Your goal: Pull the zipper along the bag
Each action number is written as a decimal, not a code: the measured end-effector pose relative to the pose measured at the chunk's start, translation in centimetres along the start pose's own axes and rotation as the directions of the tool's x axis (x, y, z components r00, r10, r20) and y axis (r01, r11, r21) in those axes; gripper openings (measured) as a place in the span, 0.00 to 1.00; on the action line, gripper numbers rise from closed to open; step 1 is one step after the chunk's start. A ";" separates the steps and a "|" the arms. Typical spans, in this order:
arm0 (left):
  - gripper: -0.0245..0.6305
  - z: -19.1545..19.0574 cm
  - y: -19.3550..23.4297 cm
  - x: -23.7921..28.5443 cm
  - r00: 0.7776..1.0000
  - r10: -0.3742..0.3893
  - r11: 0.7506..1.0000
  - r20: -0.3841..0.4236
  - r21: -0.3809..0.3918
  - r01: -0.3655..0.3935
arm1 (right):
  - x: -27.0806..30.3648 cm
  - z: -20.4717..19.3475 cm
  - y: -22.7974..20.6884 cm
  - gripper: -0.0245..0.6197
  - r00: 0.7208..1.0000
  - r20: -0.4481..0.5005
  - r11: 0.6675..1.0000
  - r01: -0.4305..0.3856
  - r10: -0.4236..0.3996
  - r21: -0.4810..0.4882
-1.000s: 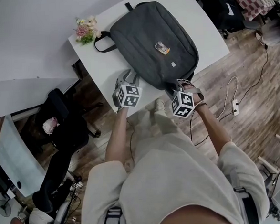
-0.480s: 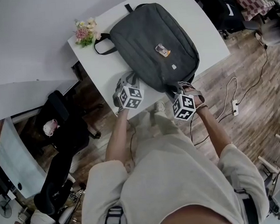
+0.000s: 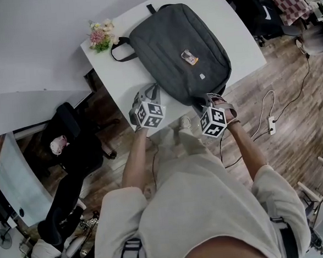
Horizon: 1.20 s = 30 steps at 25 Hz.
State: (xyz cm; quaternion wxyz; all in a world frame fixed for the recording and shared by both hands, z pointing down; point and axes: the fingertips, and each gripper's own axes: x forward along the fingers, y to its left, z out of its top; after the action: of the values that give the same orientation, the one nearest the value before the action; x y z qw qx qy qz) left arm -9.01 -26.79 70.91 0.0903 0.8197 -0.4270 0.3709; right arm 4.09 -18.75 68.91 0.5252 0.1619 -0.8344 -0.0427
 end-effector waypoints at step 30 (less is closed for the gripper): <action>0.12 0.4 0.2 0.7 1.000 0.013 1.000 -0.008 0.023 -0.012 | 0.0 0.0 0.0 0.22 1.000 -0.002 1.000 0.000 0.000 0.005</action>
State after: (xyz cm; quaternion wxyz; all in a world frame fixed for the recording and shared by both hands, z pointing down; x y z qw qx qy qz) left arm -8.70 -27.57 71.06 0.0805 0.8164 -0.4275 0.3798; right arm 4.07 -18.73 68.86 0.5258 0.1632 -0.8338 -0.0407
